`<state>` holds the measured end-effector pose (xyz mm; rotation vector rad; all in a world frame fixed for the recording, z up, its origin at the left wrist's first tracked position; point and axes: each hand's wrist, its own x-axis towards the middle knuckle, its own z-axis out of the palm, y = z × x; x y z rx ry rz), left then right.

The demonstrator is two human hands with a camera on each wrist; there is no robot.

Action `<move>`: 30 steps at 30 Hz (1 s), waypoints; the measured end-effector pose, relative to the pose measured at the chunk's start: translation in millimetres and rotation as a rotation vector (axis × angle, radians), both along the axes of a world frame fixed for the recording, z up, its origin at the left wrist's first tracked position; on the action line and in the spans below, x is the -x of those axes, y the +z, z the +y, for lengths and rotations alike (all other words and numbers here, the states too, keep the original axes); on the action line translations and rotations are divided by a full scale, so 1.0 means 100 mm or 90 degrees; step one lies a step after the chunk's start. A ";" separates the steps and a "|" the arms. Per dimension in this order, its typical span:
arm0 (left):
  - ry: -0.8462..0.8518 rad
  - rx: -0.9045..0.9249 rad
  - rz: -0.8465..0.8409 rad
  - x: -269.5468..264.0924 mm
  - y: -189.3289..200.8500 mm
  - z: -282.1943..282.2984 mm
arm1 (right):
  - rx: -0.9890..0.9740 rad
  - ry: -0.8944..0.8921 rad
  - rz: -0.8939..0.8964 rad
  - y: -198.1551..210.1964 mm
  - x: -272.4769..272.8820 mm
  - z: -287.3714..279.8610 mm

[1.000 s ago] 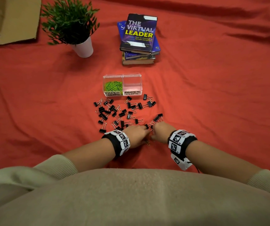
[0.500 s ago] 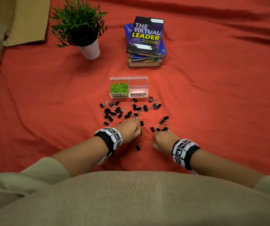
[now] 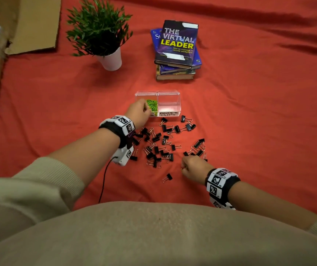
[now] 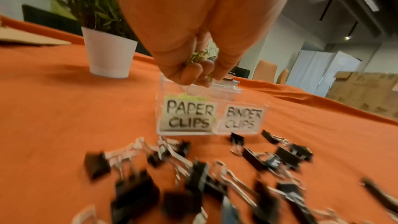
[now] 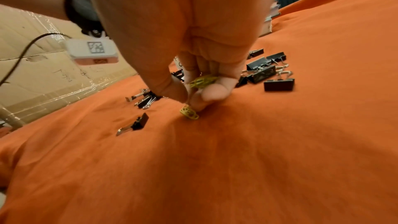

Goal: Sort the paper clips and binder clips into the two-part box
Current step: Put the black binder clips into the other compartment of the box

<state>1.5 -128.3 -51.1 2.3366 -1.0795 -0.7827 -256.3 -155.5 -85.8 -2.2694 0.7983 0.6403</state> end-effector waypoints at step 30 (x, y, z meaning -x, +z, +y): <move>-0.137 -0.014 -0.032 0.15 -0.64 1.22 | -0.098 -0.146 -0.124 0.60 -1.68 -0.68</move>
